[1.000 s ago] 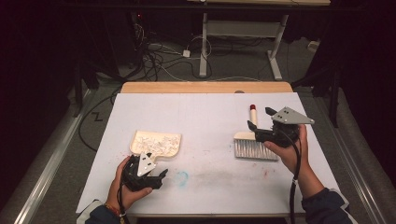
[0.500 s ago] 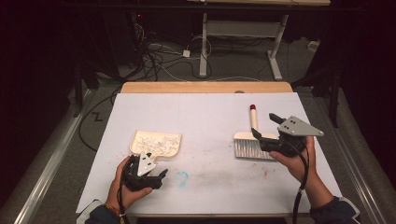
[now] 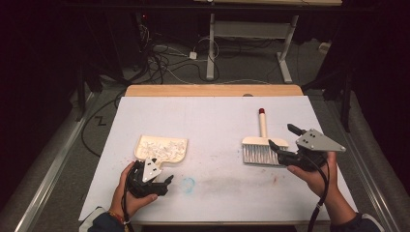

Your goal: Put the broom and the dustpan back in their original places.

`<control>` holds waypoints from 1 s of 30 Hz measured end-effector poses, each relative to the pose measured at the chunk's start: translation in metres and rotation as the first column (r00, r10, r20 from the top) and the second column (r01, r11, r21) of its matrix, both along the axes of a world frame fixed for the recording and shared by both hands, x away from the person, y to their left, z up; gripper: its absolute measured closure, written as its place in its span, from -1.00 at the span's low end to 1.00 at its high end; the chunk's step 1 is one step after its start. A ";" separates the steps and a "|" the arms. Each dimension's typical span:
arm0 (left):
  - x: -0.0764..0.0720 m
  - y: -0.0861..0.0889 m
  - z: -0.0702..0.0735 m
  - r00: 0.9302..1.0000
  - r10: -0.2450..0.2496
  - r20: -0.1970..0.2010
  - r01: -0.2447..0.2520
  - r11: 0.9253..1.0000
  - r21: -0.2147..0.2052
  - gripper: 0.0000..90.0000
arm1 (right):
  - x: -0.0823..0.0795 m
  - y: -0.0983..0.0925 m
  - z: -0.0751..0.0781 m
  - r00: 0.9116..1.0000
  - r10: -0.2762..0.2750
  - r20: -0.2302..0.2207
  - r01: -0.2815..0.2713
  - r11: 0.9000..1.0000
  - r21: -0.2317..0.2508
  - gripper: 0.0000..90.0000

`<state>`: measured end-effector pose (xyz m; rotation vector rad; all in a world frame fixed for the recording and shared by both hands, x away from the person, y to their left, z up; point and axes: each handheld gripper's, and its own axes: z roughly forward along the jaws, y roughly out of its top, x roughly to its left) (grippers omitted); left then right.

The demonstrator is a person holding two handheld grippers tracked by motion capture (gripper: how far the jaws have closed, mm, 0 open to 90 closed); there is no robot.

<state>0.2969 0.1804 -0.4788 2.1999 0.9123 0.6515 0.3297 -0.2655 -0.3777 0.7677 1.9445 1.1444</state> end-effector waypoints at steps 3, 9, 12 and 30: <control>0.000 0.001 0.000 1.000 0.003 0.003 -0.003 1.000 -0.002 -0.58 | -0.003 -0.002 -0.002 1.000 0.002 -0.004 -0.002 1.000 -0.006 -0.46; -0.001 0.000 0.001 1.000 0.002 0.009 -0.002 1.000 -0.001 -0.58 | -0.011 -0.006 -0.005 1.000 0.006 -0.006 -0.007 1.000 -0.019 -0.46; 0.000 0.000 0.000 1.000 0.000 0.007 0.000 1.000 -0.003 -0.58 | -0.015 -0.009 -0.007 1.000 0.010 -0.011 -0.010 1.000 -0.017 -0.46; -0.001 -0.001 0.002 1.000 0.001 0.019 -0.001 1.000 -0.002 -0.59 | -0.033 -0.025 -0.057 0.996 0.003 -0.084 -0.006 0.999 -0.042 -0.45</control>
